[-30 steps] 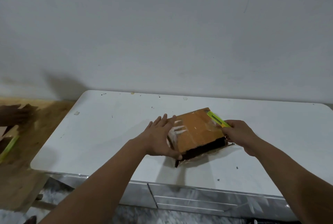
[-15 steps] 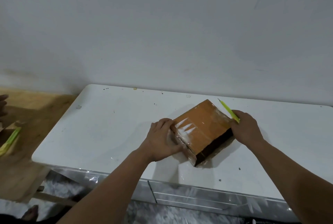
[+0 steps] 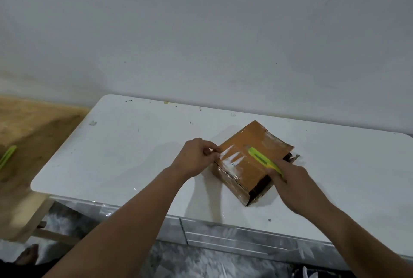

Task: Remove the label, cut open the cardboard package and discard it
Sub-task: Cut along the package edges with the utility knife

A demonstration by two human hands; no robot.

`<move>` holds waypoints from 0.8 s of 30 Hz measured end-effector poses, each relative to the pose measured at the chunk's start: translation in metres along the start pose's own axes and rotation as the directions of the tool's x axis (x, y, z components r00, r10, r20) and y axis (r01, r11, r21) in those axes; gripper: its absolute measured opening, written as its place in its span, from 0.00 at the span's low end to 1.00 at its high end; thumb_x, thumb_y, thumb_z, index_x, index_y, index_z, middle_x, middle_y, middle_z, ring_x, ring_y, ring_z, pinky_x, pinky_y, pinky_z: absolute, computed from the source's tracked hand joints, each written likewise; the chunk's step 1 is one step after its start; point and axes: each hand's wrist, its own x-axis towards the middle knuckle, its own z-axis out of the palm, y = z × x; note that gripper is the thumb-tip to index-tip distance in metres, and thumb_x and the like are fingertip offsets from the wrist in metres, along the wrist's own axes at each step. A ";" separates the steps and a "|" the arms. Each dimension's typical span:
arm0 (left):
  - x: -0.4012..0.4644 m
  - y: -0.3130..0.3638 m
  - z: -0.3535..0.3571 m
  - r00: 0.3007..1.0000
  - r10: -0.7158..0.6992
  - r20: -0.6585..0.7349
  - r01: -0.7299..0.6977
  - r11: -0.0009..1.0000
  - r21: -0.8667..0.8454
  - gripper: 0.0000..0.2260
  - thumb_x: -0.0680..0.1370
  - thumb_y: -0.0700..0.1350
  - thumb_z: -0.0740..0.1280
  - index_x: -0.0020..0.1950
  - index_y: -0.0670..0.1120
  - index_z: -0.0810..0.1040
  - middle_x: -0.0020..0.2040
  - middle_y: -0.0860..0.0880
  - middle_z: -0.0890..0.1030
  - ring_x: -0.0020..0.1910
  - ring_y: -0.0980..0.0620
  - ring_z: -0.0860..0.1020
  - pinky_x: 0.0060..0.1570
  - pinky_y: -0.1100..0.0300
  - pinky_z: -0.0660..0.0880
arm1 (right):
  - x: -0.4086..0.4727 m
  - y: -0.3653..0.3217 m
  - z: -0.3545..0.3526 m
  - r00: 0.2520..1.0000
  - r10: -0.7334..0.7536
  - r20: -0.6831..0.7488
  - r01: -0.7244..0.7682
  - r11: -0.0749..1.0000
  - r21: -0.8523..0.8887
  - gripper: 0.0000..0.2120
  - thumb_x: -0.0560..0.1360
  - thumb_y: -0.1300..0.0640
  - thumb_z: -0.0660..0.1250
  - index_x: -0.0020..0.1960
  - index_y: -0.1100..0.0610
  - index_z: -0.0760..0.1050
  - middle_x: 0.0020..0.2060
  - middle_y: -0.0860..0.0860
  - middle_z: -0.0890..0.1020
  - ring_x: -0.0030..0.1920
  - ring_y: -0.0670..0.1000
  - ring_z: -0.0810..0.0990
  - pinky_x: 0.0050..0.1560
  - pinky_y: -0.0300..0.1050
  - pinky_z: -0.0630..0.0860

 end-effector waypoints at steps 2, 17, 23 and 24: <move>0.003 -0.001 0.001 1.000 -0.029 0.006 0.029 0.998 -0.048 0.05 0.75 0.46 0.74 0.48 0.56 0.87 0.37 0.53 0.83 0.40 0.58 0.79 0.40 0.70 0.71 | -0.010 -0.005 0.006 0.999 -0.026 0.019 0.026 0.999 -0.020 0.10 0.81 0.52 0.59 0.58 0.49 0.76 0.28 0.45 0.75 0.28 0.45 0.73 0.29 0.39 0.69; 0.012 -0.002 -0.001 0.993 -0.108 0.041 0.112 0.987 -0.117 0.05 0.72 0.47 0.78 0.47 0.52 0.88 0.26 0.57 0.79 0.29 0.67 0.75 0.29 0.75 0.65 | -0.005 -0.025 0.021 0.992 -0.059 0.109 0.080 0.977 -0.196 0.13 0.79 0.49 0.56 0.61 0.45 0.74 0.38 0.45 0.79 0.36 0.51 0.79 0.34 0.45 0.75; 0.017 0.000 -0.007 0.993 -0.086 0.079 0.092 0.993 -0.072 0.06 0.71 0.47 0.79 0.47 0.51 0.88 0.22 0.60 0.77 0.28 0.67 0.75 0.28 0.75 0.64 | 0.004 -0.036 0.021 0.987 -0.077 0.144 0.106 0.972 -0.211 0.12 0.79 0.47 0.56 0.58 0.46 0.75 0.44 0.47 0.82 0.40 0.51 0.81 0.40 0.49 0.80; 0.018 0.001 -0.008 0.993 -0.082 0.086 0.087 0.994 -0.060 0.06 0.71 0.47 0.79 0.47 0.51 0.88 0.22 0.60 0.77 0.28 0.67 0.74 0.28 0.75 0.64 | 0.004 -0.036 0.022 0.987 -0.074 0.145 0.104 0.971 -0.215 0.13 0.79 0.47 0.56 0.59 0.46 0.74 0.46 0.47 0.83 0.41 0.51 0.81 0.40 0.48 0.79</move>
